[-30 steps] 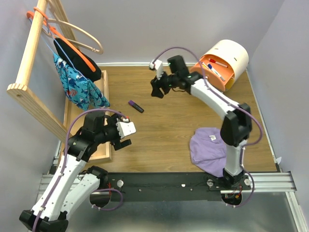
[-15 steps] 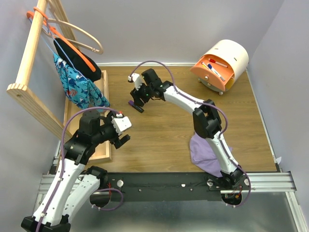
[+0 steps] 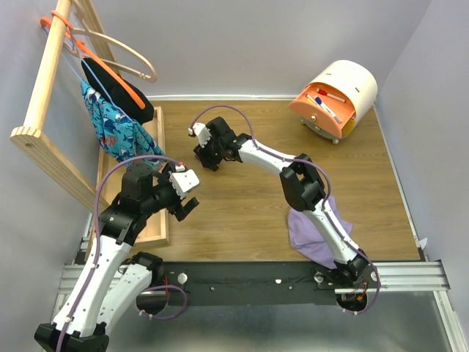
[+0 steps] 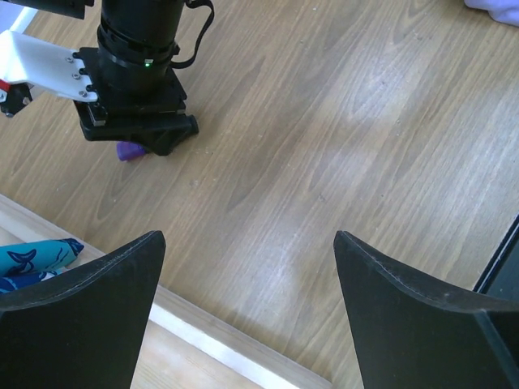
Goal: Sort the stationery into containers
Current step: Pick up the pen from the center of the board, then place the pen in the drawer.
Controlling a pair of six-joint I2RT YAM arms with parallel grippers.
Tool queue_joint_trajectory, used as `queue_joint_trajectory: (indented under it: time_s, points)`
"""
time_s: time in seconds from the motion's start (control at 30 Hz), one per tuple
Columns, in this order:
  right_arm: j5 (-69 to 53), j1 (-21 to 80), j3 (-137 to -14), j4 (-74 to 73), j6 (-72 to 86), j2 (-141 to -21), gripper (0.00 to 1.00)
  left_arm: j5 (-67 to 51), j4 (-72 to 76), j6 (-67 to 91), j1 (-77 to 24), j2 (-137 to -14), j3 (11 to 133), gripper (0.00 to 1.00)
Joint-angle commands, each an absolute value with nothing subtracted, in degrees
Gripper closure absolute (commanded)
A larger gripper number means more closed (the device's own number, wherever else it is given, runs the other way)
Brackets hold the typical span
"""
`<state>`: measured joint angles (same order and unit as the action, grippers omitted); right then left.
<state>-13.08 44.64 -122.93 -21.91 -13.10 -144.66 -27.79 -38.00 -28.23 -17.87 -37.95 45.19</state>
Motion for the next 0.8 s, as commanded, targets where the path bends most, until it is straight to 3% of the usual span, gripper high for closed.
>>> queue_joint_trajectory:
  time_s: [0.0,0.1,0.13,0.23,0.5,0.77]
  points:
    - [-9.0,44.6,-122.9,-22.1,-13.2,-145.9,0.54,-28.7,-35.7,-27.2,-17.3,-38.6,45.5,0.06]
    - [-9.0,44.6,-121.6,-23.4,-13.7,-145.2,0.75,-28.7,-35.1,-27.2,-17.3,-39.1,45.6,0.06]
    - [-9.1,44.6,-121.0,-23.9,-14.1,-144.7,0.86,-29.0,-35.1,-27.2,-17.3,-39.5,45.7,0.06]
    - [-7.9,44.1,-117.5,-24.7,-13.3,-139.8,0.99,-30.1,-34.6,-28.0,-17.3,-40.4,46.1,0.06]
    - [-11.1,33.7,-113.5,-26.5,-10.5,-121.7,0.99,-34.3,-31.2,-31.4,-17.7,-46.4,46.6,0.06]
    - [-11.1,24.5,-121.2,-35.3,-23.2,-113.0,1.00,-34.4,-24.3,-31.2,-22.4,-53.9,48.8,0.05]
